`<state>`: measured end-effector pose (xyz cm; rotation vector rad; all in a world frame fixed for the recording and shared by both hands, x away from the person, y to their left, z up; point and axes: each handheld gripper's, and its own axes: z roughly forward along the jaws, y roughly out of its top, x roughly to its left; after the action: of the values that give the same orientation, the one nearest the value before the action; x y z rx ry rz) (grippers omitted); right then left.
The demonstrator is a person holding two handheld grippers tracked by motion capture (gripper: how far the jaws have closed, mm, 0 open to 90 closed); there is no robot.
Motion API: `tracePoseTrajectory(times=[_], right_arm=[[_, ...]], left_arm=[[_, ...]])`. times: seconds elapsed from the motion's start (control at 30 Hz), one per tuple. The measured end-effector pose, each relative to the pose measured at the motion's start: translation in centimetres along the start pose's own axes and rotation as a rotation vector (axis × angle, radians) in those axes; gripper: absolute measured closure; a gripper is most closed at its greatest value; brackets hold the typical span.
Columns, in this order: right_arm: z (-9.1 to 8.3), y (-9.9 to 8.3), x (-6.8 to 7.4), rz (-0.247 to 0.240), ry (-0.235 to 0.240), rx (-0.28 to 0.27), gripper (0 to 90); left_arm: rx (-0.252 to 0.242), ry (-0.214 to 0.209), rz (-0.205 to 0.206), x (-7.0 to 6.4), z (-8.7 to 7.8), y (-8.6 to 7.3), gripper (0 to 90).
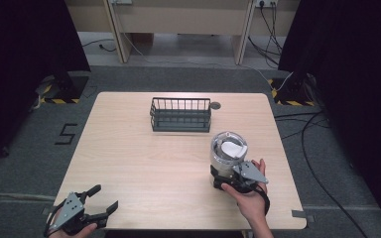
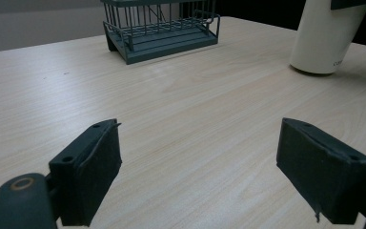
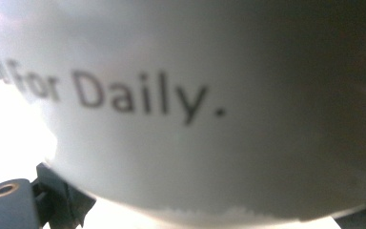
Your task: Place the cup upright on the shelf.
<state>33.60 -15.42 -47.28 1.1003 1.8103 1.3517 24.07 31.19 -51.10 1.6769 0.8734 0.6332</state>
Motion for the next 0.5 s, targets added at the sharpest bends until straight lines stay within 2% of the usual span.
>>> tracePoseTrajectory(times=[0.07, 0.5], right_arm=[[0.0, 0.6, 0.1, -0.014, -0.005, -0.010, 9.7], [0.4, 2.9, 0.4, -0.023, -0.002, -0.040, 9.7]], left_arm=[[-0.001, 0.000, 0.000, 0.0, 0.0, 0.0, 14.4], [-0.001, 0.001, 0.000, 0.0, -0.1, 0.0, 14.4]])
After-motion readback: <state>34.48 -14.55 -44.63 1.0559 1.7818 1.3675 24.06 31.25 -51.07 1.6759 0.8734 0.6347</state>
